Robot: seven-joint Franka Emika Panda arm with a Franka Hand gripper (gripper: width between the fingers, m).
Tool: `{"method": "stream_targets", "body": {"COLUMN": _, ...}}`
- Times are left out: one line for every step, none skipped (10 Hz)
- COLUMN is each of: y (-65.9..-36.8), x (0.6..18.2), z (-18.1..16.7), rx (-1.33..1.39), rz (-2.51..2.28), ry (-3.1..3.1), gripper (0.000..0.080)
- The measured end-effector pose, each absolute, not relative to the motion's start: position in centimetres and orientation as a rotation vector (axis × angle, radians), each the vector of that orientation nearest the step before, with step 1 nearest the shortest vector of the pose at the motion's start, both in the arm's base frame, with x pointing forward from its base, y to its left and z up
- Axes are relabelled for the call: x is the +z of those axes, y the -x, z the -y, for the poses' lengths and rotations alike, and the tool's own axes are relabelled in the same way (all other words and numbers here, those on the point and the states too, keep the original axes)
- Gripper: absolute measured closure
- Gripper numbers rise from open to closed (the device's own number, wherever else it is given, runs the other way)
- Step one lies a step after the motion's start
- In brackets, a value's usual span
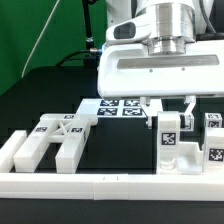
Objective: Assemble chair
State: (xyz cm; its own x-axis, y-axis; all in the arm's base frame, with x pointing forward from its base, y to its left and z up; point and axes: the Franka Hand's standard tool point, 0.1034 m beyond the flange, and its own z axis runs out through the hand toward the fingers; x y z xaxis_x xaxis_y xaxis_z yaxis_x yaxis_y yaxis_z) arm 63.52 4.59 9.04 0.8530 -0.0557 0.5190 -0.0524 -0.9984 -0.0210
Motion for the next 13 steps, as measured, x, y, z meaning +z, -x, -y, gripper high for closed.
{"method": "stream_targets", "body": {"y": -63.3, "x": 8.5, "z": -4.5, "rx": -0.836, "rz": -0.087, "ry": 3.023, "gripper": 0.0514}}
{"method": "stream_targets", "body": {"y": -63.1, "x": 7.8, "z": -4.5, "rx": -0.825, "rz": -0.086, "ry": 3.029, "gripper": 0.0514}}
{"method": "stream_targets", "body": {"y": -63.1, "x": 7.6, "z": -4.4, "rx": -0.833, "rz": -0.085, "ry": 3.030, "gripper": 0.0514}}
{"method": "stream_targets", "body": {"y": -63.2, "x": 7.5, "z": -4.5, "rx": -0.864, "rz": -0.083, "ry": 3.025, "gripper": 0.0514}}
{"method": "stream_targets", "body": {"y": -63.3, "x": 7.5, "z": -4.5, "rx": -0.887, "rz": -0.081, "ry": 3.021, "gripper": 0.0512}}
{"method": "stream_targets", "body": {"y": -63.3, "x": 7.5, "z": -4.5, "rx": -0.889, "rz": -0.079, "ry": 3.021, "gripper": 0.0512}}
{"method": "stream_targets", "body": {"y": -63.3, "x": 7.5, "z": -4.5, "rx": -0.889, "rz": -0.079, "ry": 3.021, "gripper": 0.0512}}
{"method": "stream_targets", "body": {"y": -63.3, "x": 7.5, "z": -4.5, "rx": -0.888, "rz": -0.079, "ry": 3.021, "gripper": 0.0458}}
{"method": "stream_targets", "body": {"y": -63.3, "x": 7.5, "z": -4.5, "rx": -0.888, "rz": -0.079, "ry": 3.021, "gripper": 0.0322}}
{"method": "stream_targets", "body": {"y": -63.3, "x": 7.5, "z": -4.5, "rx": -0.888, "rz": -0.079, "ry": 3.021, "gripper": 0.0322}}
{"method": "stream_targets", "body": {"y": -63.3, "x": 7.5, "z": -4.5, "rx": -0.888, "rz": -0.079, "ry": 3.021, "gripper": 0.0180}}
{"method": "stream_targets", "body": {"y": -63.3, "x": 7.5, "z": -4.5, "rx": -0.888, "rz": -0.079, "ry": 3.021, "gripper": 0.0157}}
{"method": "stream_targets", "body": {"y": -63.3, "x": 7.5, "z": -4.5, "rx": -0.888, "rz": -0.078, "ry": 3.021, "gripper": 0.0157}}
